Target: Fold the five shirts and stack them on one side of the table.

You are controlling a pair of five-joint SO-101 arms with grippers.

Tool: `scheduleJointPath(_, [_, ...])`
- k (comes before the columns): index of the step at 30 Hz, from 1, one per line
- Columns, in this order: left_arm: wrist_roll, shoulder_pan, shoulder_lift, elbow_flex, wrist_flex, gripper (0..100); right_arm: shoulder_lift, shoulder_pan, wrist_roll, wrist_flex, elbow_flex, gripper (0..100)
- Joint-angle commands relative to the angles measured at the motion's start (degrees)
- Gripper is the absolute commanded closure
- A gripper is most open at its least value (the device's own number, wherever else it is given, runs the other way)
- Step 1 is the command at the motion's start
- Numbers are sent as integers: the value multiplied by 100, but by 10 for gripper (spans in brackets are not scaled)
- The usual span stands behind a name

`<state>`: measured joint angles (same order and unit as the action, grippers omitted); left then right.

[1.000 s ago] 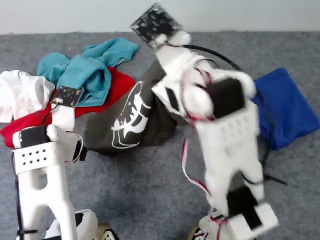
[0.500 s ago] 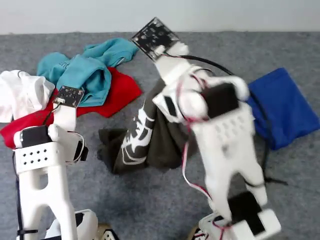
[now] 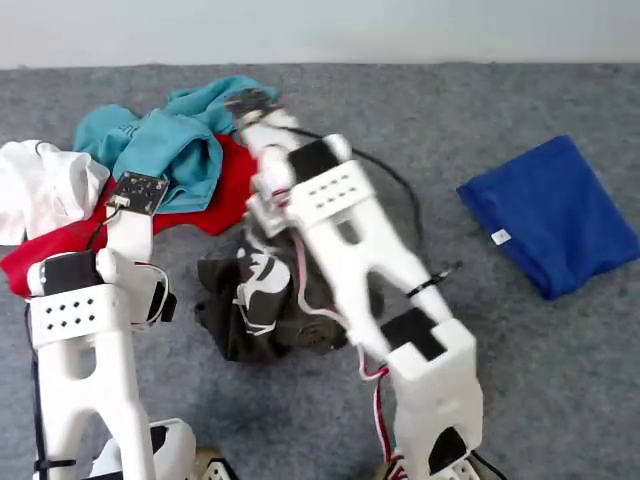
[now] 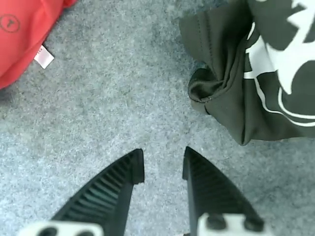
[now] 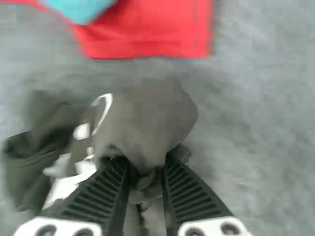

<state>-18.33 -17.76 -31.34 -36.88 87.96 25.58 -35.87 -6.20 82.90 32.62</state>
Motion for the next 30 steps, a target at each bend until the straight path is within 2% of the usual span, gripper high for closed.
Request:
scheduleJointPath(1, [0, -475, -97, 215, -9, 863, -57, -585, -229, 426, 633, 989])
scheduleJointPath(7, [404, -1723, -97, 857, -9, 863, -40, -1112, -932, 1086, 1081, 989])
scheduleJointPath(11, [510, -1829, -97, 910, -9, 863, -66, -1525, -1521, 1613, 1108, 987])
scheduleJointPath(13, [510, -1829, -97, 901, -9, 863, -66, -1534, -1609, 1798, 1108, 954])
scheduleJointPath(17, [510, -1829, -97, 901, -9, 863, -207, -1235, -1626, 2000, 1099, 836])
scheduleJointPath(20, [510, -1820, -97, 892, -9, 863, -769, -1156, -1644, 2000, 1090, 783])
scheduleJointPath(25, [510, -1811, -97, 892, -9, 863, -2062, -1068, -1653, 1991, 1073, 760])
scheduleJointPath(30, [510, -1767, -88, 884, 18, 863, -2352, 31, -1653, 1982, 703, 760])
